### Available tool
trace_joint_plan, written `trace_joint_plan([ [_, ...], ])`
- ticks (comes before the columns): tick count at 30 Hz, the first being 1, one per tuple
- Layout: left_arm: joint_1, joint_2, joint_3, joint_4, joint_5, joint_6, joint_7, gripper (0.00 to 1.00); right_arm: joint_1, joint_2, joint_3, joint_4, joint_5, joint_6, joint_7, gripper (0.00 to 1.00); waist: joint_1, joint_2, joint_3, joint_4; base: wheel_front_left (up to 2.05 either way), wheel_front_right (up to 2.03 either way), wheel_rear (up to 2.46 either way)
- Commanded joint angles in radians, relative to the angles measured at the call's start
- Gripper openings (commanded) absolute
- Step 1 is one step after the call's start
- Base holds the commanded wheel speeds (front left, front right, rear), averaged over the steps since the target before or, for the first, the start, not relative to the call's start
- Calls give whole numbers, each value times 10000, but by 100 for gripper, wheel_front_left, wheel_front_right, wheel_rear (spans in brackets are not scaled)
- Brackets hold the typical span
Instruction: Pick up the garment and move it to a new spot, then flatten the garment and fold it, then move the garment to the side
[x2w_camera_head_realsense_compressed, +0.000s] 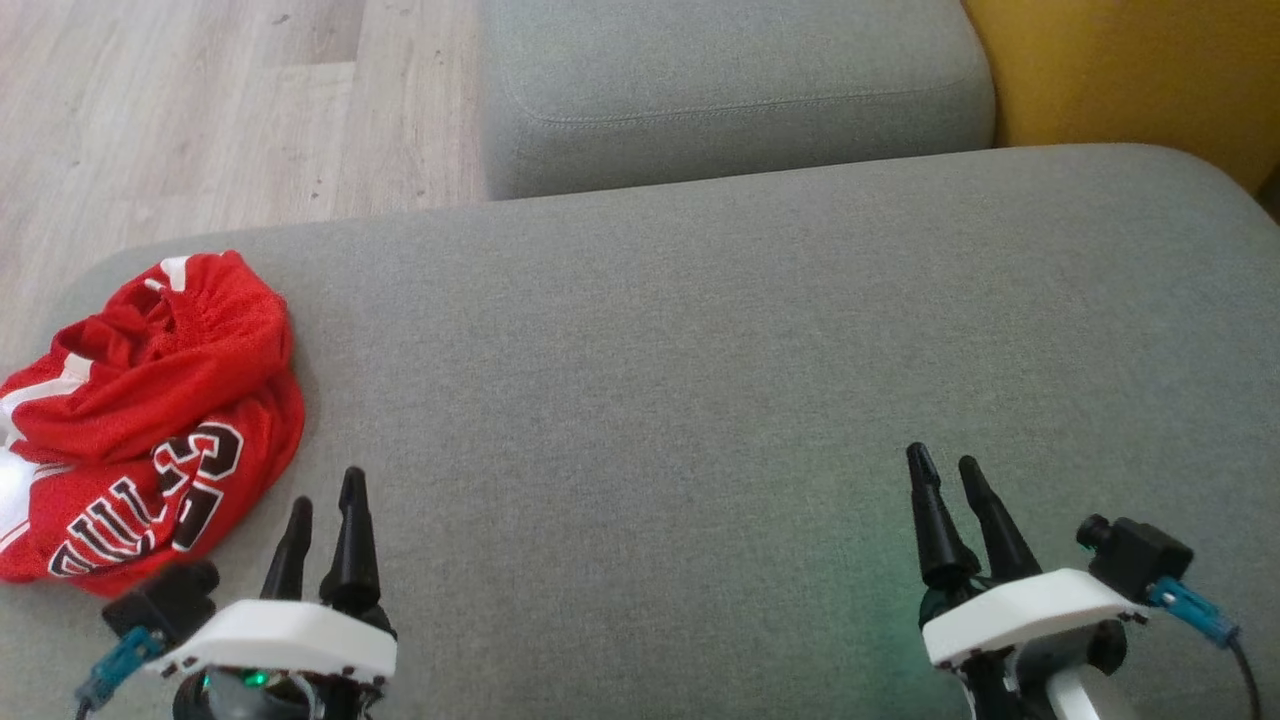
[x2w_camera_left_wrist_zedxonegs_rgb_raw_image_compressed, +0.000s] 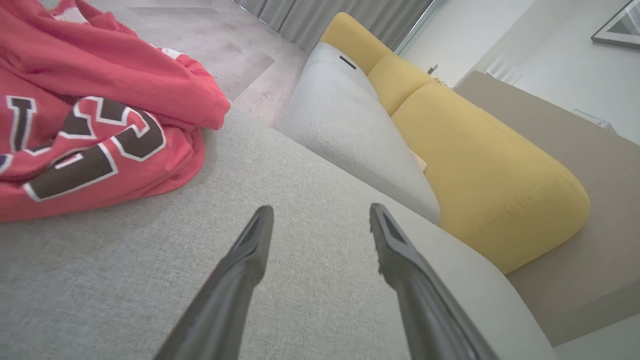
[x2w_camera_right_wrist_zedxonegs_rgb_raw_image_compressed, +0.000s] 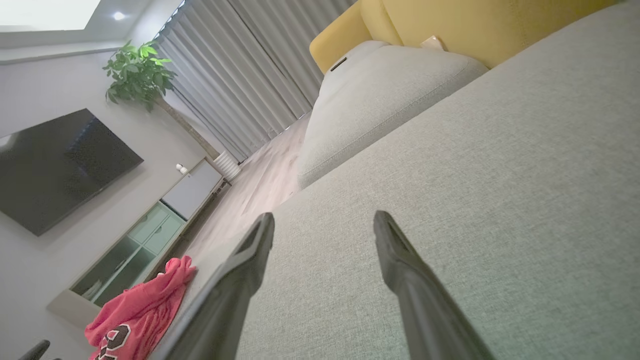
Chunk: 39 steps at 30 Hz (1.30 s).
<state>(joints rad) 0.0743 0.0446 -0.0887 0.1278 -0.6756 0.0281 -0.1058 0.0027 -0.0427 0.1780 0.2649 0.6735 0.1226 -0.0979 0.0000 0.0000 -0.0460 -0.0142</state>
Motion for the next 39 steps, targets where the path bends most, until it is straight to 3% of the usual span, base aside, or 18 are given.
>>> trace_joint_plan([
  [1, -245, 154, 126, -444, 352, 104, -130, 100, -543, -69, 228, -342, -374, 49, -196, 100, 0, 0, -9, -7, 0, 0, 0],
  [39, 324, 219, -267, -1313, 5105, 411, -1241, 100, -379, -70, 603, -607, -5205, 74, -1317, 100, 0, 0, -377, -143, 0, 0, 0],
])
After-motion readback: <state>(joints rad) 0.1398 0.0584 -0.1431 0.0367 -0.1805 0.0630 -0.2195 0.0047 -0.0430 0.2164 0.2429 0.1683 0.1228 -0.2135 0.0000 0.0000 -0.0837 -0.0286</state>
